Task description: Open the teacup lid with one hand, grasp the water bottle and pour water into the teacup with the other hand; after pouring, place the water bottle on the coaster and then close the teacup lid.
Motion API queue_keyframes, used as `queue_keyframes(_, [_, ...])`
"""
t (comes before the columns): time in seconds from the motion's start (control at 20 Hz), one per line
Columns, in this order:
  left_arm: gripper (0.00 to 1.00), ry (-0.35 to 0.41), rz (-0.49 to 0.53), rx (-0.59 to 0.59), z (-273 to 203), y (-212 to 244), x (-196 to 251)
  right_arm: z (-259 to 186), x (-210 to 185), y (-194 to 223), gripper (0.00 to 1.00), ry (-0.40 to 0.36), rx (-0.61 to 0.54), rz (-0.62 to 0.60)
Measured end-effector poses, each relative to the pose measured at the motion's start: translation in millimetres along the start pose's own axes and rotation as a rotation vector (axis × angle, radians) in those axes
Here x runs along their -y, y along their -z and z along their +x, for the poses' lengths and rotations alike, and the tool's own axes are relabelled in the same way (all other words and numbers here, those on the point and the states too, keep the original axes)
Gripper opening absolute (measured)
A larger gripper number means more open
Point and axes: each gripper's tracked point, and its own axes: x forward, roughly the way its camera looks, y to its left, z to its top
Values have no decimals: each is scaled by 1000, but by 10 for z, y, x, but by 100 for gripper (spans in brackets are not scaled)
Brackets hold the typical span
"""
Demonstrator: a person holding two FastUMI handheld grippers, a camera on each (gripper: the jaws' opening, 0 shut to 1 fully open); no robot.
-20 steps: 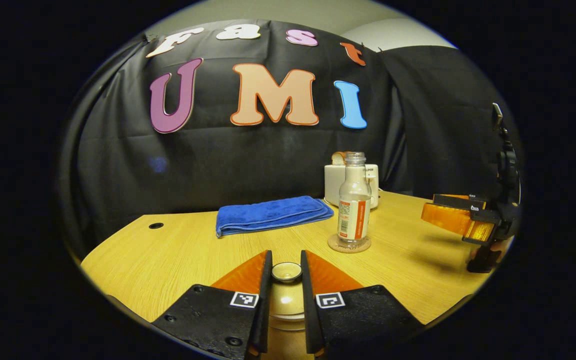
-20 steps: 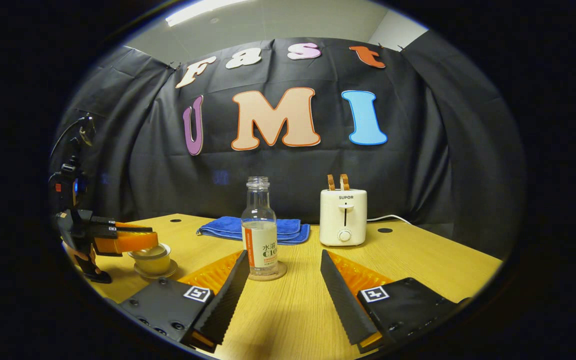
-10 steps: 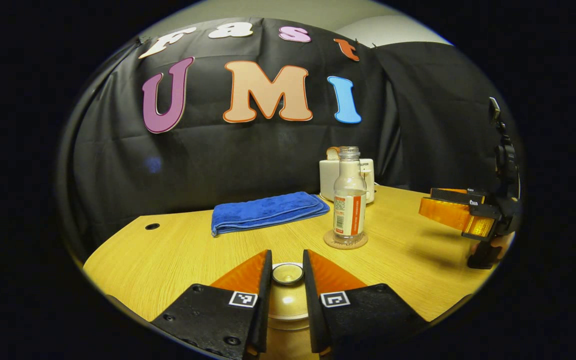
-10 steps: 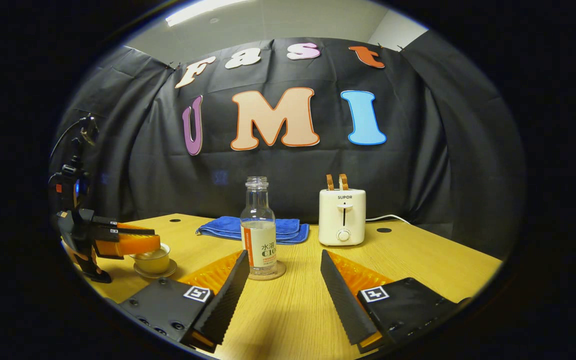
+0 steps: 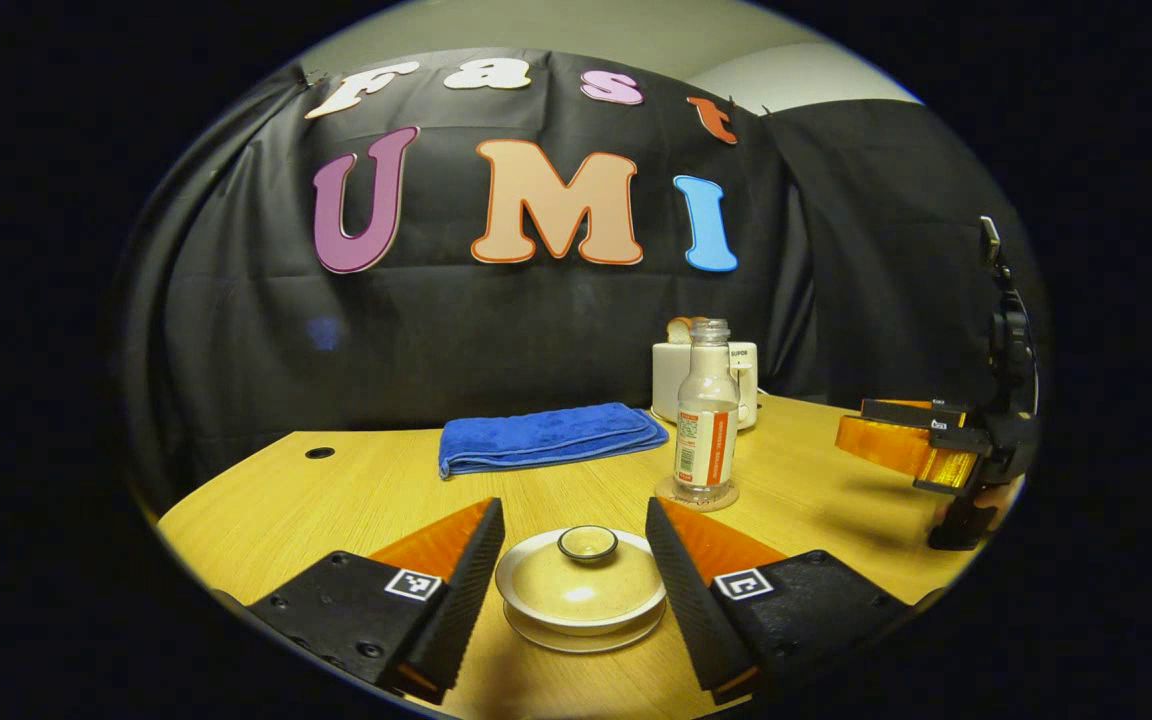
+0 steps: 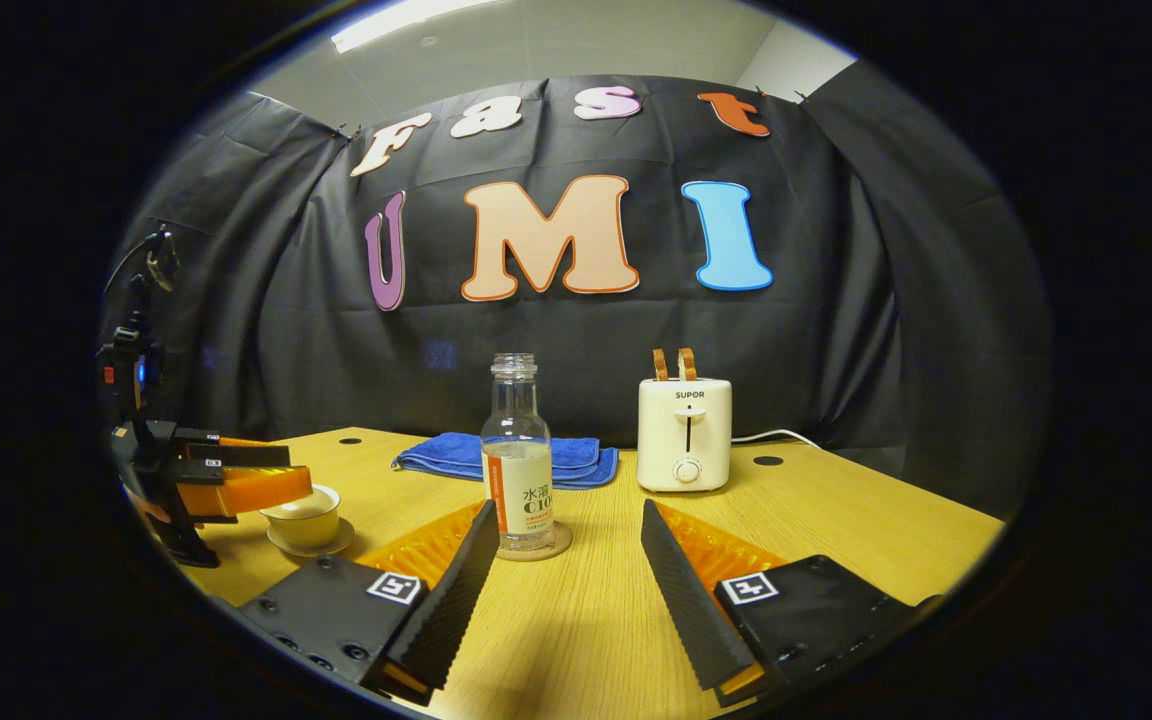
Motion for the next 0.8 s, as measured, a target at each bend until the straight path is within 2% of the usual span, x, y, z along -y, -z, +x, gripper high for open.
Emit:
queue_keyframes(0.05, [87, -9, -3, 11, -27, -18, -16, 3, 1, 5, 92, 1, 1, 0])
queue_keyframes(0.1, [96, -18, -6, 21, -53, -29, -19, 3, 1, 9, 92, 1, 0, 0])
queue_keyframes(0.2, [100, -48, -9, 47, -135, -68, -58, -5, 2, 3, 95, 1, 1, 0])
queue_keyframes(0.3, [99, -74, -12, 58, -187, -88, -95, -17, -2, 3, 94, -2, 2, 0])
queue_keyframes(0.4, [98, -94, -13, 57, -219, -65, -121, -21, -3, -1, 89, -3, 2, 0])
queue_keyframes(0.45, [98, -108, -13, 55, -237, -61, -147, -37, -7, 0, 95, -5, 3, 0])
queue_keyframes(0.6, [98, -157, -12, 57, -327, -60, -222, -60, -31, 4, 92, -23, 1, 1])
queue_keyframes(0.7, [99, -197, -12, 57, -416, -59, -311, -70, -36, 5, 94, -32, 0, 2])
queue_keyframes(0.8, [99, -228, -12, 59, -489, -61, -366, -84, -34, 3, 93, -37, 1, 2])
